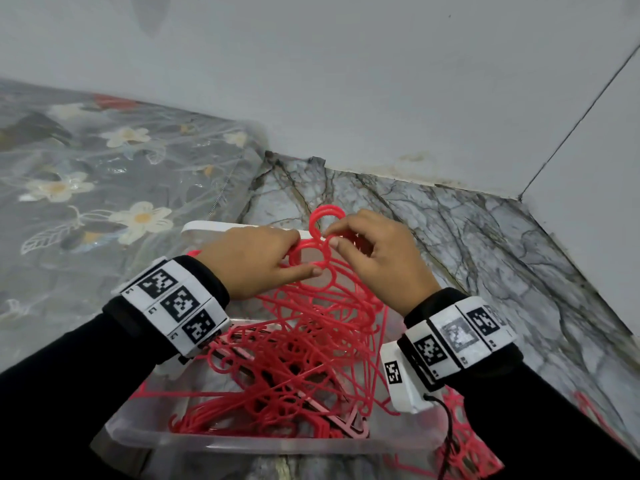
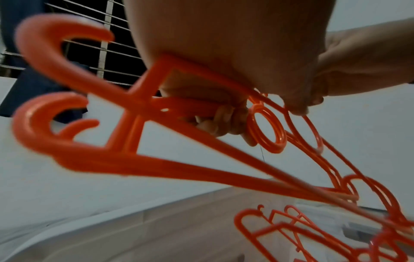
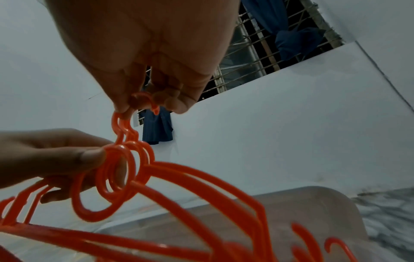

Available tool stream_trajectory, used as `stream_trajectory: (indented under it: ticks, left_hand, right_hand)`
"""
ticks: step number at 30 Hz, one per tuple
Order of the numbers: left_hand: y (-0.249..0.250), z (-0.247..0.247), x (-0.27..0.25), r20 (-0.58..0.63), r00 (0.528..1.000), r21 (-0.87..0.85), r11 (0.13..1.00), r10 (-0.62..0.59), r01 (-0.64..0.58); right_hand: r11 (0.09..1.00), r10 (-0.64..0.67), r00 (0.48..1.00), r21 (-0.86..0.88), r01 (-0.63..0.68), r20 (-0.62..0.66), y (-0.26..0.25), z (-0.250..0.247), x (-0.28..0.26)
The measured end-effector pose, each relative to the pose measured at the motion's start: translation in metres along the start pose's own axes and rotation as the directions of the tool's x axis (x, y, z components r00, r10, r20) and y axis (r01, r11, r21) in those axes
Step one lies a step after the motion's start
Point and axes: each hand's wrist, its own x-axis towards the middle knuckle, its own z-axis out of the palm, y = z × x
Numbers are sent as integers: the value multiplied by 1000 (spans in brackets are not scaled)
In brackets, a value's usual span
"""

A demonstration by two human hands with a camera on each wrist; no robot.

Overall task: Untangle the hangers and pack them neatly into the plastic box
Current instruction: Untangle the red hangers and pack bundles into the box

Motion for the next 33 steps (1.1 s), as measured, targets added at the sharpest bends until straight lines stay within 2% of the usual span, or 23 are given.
stream_trajectory:
  ticks: [4, 6, 10, 12, 15, 18, 22, 26, 33]
  left_hand:
    - [-1, 3, 1, -97, 993, 237, 971, 71, -46]
    - [-3, 2, 1, -116, 990, 299, 953, 76, -38]
    - [-6, -4, -2, -133, 991, 313, 949, 3, 39]
    - [-8, -8, -3, -152, 988, 315, 946, -34, 81]
    - [-10, -12, -3, -164, 984, 291, 949, -72, 118]
    - [-11, -11, -3, -168, 983, 271, 955, -75, 119]
    - [-10, -11, -4, -173, 983, 264, 959, -60, 105]
    - [-12, -11, -5, -155, 986, 287, 953, -56, 99]
    - [-22, -8, -4, -137, 984, 282, 948, -110, 145]
  right_hand:
    - [960, 149, 988, 246, -136, -35, 3, -6, 4]
    - [937, 196, 980, 302, -175, -39, 5, -9, 4]
    - [943, 280, 957, 211, -258, -81, 21, -17, 2]
    - [933, 342, 939, 100, -345, 46, 33, -19, -2]
    - [905, 425, 849, -117, -409, 315, 43, -10, -11]
    - [895, 446, 801, -177, -410, 400, 42, 6, -19]
    - [883, 468, 786, -233, -407, 404, 39, 24, -21]
    - [873, 488, 786, -212, -439, 380, 38, 27, -18]
    - [879, 477, 808, -174, -445, 346, 34, 16, -14]
